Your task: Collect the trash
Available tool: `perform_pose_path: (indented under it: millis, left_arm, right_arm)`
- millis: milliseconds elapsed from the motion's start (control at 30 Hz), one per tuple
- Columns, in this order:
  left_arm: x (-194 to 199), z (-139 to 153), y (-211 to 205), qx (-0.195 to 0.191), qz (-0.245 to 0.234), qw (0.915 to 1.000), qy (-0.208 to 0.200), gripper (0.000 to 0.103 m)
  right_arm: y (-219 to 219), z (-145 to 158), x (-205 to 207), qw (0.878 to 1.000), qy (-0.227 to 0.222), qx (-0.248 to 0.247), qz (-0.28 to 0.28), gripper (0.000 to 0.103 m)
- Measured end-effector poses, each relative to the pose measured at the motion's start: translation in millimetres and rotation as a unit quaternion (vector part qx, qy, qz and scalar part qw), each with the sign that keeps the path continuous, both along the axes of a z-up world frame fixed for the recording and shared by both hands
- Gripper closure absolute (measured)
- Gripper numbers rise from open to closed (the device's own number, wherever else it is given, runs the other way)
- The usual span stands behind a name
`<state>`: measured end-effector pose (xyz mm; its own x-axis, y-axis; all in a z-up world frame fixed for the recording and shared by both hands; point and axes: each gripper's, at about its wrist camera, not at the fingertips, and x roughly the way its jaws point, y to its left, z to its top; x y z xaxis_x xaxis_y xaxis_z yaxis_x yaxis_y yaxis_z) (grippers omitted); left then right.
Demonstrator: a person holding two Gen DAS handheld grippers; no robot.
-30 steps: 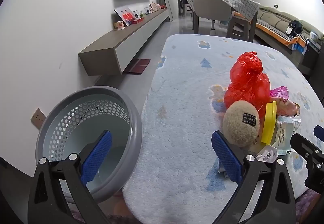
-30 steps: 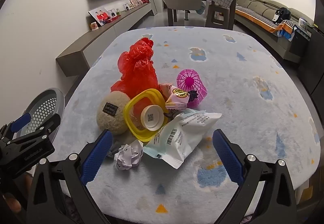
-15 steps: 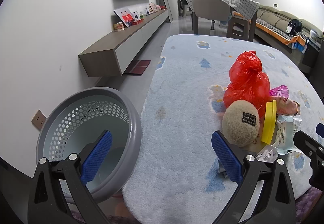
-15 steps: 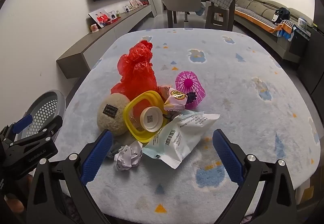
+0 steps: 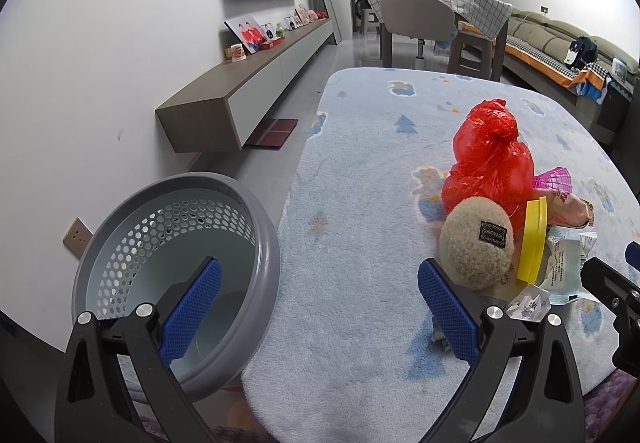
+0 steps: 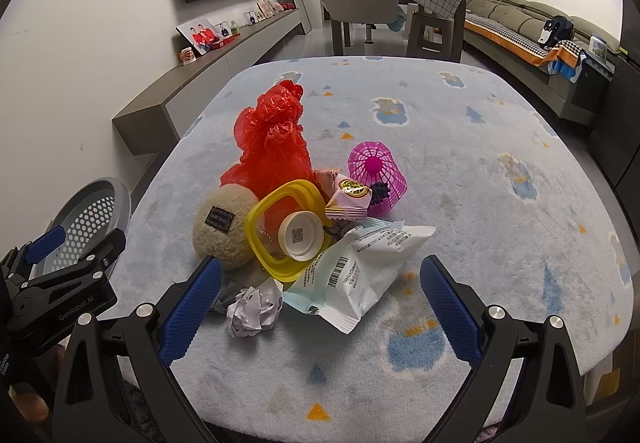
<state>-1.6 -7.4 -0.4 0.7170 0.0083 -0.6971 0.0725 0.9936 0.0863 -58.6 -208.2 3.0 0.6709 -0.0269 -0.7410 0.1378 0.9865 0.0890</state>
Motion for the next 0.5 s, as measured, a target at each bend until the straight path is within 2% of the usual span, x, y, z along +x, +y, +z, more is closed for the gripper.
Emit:
perform_pose_path:
  millis: [500]
  left_arm:
    - [-0.1,0.1,3.5,0.000,0.000,1.0000,-0.001,0.006]
  right_arm:
    - [0.1,0.3,0.2,1.000,-0.001,0.000,0.001,0.008]
